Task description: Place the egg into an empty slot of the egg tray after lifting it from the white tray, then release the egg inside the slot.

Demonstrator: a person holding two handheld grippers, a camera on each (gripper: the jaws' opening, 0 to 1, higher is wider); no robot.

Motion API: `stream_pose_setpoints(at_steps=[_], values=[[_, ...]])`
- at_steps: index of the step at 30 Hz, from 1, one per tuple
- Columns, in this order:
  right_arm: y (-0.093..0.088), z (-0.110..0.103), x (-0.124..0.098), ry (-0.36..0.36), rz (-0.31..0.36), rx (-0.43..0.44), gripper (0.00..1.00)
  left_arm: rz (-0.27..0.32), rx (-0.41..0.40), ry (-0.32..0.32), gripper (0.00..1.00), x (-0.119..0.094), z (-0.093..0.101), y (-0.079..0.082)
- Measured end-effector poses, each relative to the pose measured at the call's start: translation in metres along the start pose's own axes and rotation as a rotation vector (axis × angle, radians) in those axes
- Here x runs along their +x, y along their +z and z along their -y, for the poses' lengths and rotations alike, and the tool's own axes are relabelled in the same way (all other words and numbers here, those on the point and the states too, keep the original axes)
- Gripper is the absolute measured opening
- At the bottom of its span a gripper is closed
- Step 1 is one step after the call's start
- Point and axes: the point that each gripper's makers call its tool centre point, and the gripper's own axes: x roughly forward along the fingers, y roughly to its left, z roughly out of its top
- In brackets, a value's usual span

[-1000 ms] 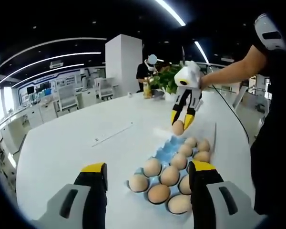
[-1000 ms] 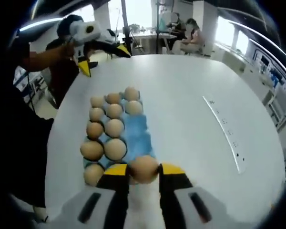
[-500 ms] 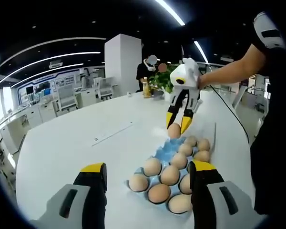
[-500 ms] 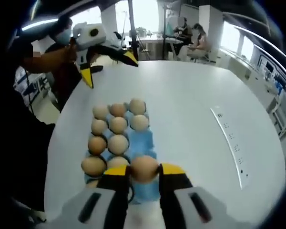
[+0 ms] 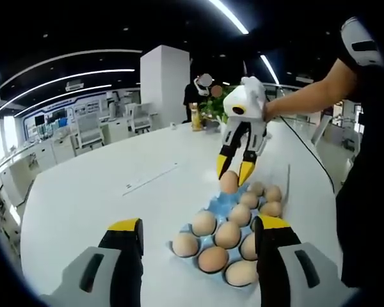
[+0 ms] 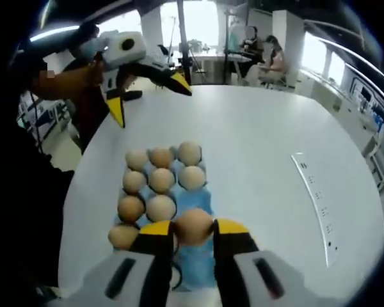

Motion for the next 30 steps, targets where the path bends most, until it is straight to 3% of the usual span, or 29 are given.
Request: stream_pose_setpoints(at_steps=[30], values=[[0.013,-0.005,0.029,0.044,-0.007,-0.025,0.24,-0.002,-0.002,0.008,0.72,-0.003,-0.002,-0.001]])
